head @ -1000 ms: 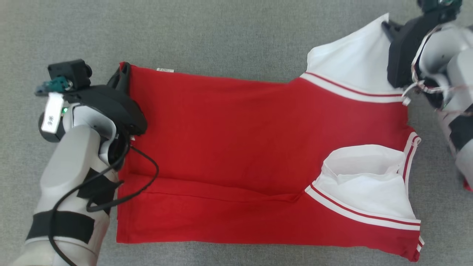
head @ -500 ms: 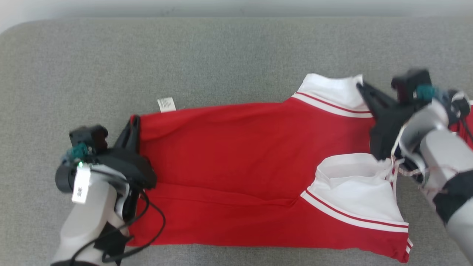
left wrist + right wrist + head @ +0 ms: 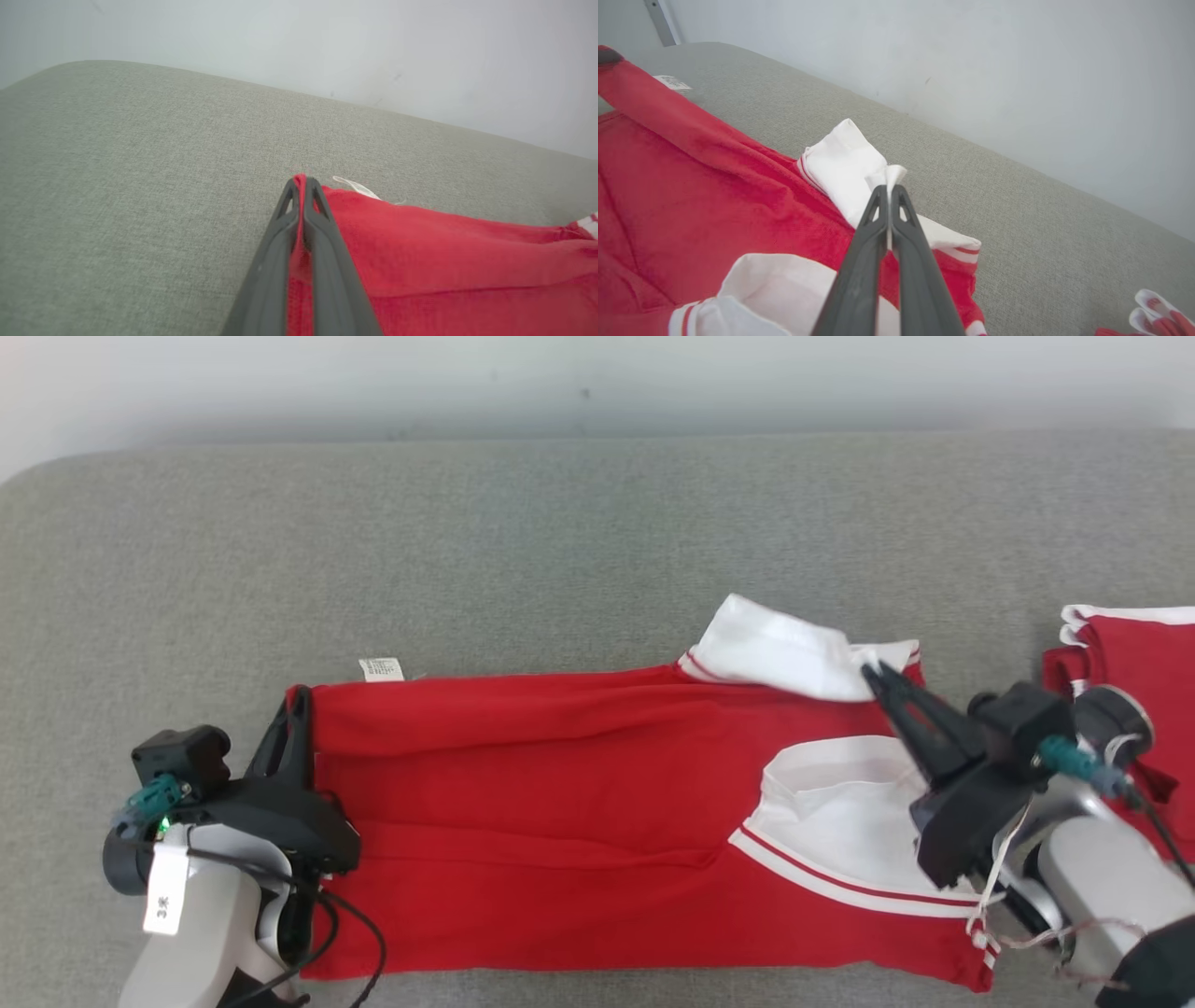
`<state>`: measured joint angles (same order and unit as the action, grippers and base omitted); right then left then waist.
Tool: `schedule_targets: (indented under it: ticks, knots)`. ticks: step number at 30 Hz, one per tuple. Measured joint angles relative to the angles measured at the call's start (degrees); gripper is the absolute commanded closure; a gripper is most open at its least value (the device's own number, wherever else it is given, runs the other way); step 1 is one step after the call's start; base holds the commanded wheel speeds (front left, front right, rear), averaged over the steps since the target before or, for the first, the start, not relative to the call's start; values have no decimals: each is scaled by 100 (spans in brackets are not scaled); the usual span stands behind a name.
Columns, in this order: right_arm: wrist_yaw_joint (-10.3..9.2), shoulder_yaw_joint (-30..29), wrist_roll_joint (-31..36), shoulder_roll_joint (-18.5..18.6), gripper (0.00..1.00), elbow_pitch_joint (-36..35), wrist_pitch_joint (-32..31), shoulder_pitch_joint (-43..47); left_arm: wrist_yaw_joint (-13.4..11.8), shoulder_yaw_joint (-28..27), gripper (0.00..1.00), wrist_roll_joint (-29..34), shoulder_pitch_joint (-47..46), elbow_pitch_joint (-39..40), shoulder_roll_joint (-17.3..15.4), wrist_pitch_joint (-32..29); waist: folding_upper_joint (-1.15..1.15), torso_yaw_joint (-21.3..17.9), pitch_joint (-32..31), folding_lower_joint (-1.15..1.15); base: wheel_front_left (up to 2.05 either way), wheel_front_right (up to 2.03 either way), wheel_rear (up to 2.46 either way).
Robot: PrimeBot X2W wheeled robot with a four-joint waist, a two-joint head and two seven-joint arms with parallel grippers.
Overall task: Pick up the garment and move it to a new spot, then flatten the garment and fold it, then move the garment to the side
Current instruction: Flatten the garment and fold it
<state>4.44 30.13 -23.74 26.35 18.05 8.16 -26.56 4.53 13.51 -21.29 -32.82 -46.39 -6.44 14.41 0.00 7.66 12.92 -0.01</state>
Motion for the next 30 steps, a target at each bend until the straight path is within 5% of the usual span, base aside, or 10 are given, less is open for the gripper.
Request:
schedule_targets:
  ticks: [15, 30]
  knots:
    - [-547, -427, 171, 244, 100, -880, 246, -143, -51, -131, 100, 10, 47, 782, 79, 1, 0, -207, -83, 0, 0, 0, 0]
    - [-537, -51, 454, 693, 100, -1486, 141, 613, -48, -289, 100, 79, 402, 1038, 88, 2, 0, -189, -31, 1, 0, 0, 0]
